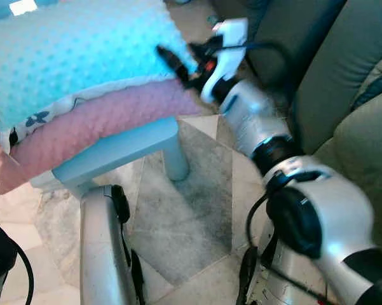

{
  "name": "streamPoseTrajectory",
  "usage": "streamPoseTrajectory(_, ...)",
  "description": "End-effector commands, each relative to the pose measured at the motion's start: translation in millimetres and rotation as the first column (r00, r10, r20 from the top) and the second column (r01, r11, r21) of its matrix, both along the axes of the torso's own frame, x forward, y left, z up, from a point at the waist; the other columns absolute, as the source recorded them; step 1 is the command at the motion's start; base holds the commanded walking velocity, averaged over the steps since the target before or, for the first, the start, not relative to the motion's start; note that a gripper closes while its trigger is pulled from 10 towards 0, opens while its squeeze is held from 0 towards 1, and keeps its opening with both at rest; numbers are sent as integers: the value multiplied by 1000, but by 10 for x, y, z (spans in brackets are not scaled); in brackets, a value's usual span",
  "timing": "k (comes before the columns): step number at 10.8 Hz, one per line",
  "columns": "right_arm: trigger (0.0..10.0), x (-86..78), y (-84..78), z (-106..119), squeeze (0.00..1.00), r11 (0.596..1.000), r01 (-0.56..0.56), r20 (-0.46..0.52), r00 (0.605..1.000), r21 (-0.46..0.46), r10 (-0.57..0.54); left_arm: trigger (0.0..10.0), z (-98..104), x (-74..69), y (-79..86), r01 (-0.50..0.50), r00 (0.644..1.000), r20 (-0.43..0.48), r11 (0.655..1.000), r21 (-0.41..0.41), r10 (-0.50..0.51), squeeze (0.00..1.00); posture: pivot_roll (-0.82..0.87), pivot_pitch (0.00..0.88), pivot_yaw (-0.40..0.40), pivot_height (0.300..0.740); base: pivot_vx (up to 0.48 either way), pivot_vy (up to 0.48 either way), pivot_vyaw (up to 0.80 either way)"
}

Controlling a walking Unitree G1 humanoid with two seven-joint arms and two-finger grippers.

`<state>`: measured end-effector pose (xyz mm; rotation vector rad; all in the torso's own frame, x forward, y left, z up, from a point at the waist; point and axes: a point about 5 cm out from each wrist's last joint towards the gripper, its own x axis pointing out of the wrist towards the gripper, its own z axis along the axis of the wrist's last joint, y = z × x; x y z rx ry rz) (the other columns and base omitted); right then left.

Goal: Move the pillow to the sofa

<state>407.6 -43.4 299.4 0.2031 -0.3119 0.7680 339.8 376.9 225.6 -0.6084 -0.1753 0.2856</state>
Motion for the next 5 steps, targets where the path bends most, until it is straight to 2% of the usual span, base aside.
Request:
streamPoseTrajectory(1, 10000, 5, 7, 30, 0, 1000, 11, 7, 1000, -10, -11, 10000, 149, -23, 52, 9, 999, 48, 1000, -5, -9, 0, -72, 380, 19, 347, 0, 0, 0)
streamPoseTrajectory(2, 10000, 14, -18, 23, 0, 1000, 19, -1, 1000, -14, -19, 10000, 214, -27, 59, 19, 997, 74, 1000, -14, -18, 0, -61, 385, 16, 347, 0, 0, 0)
streamPoseTrajectory(3, 10000, 19, -32, 53, 0, 999, 41, 18, 999, -30, -40, 10000, 291, 2, -1, 76, 994, 85, 997, -2, -76, 0, -50, 388, 15, 347, 0, 0, 0)
streamPoseTrajectory(5, 10000, 16, 13, 94, 0, 999, 51, 20, 999, -16, -51, 10000, 319, 68, -118, 125, 989, 76, 992, 9, -125, 0, -33, 395, 19, 347, 0, 0, 0)
